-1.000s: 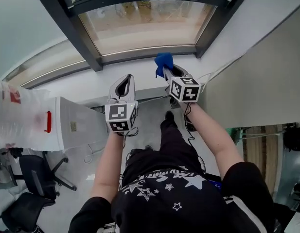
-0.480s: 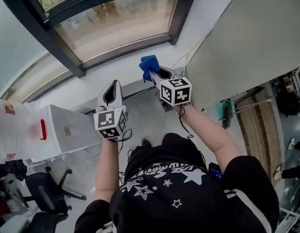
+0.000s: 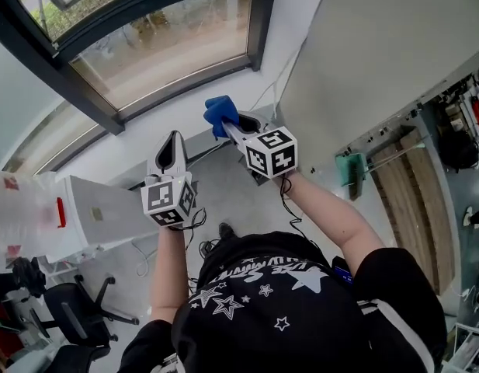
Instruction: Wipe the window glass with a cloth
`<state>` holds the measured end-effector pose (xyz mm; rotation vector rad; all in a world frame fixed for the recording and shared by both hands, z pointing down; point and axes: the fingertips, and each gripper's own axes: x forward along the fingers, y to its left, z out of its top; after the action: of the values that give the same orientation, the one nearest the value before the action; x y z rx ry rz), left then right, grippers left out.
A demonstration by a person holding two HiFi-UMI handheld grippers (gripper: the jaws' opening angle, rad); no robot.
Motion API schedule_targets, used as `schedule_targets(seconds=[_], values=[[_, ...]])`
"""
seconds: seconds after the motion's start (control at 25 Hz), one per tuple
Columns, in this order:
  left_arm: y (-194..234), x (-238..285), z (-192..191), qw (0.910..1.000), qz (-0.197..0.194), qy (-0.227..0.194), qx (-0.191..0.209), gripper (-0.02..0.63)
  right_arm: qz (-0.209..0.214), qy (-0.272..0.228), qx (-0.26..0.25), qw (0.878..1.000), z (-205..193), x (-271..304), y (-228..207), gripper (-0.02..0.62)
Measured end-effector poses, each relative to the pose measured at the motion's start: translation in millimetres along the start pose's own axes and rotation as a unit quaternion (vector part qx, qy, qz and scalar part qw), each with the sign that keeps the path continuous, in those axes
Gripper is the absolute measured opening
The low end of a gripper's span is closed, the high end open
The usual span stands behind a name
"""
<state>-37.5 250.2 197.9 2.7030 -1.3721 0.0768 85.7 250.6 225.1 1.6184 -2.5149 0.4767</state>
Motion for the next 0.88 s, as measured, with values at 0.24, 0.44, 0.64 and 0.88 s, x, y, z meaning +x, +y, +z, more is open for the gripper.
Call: schedule_targets(seconds=[0.24, 0.44, 0.64, 0.88], values=[[-40.0, -11.1, 4.5, 0.9999, 0.014, -0.005, 0.002, 0.009, 0.021, -0.009, -0.003, 1.0, -2.5, -46.8, -8.9, 0.077], [-58.8, -31.6, 3.9, 0.9998, 0.015, -0.002, 0.01, 0.009, 0.022, -0.018, 0.002, 1.0, -3.3, -71.2, -7.5, 0.077], [-63.0, -47.3, 11.1, 0.9992, 0.036, -0.014, 0.01, 0.009, 0.027, -0.017, 0.007, 0.999, -7.5, -86.0, -5.2, 0.077], [-75.8, -54.4, 13.4, 0.999, 0.039, -0.02, 0.012, 0.009, 0.038, -0.018, -0.006, 0.999, -2.6, -99.9, -1.1, 0.077]])
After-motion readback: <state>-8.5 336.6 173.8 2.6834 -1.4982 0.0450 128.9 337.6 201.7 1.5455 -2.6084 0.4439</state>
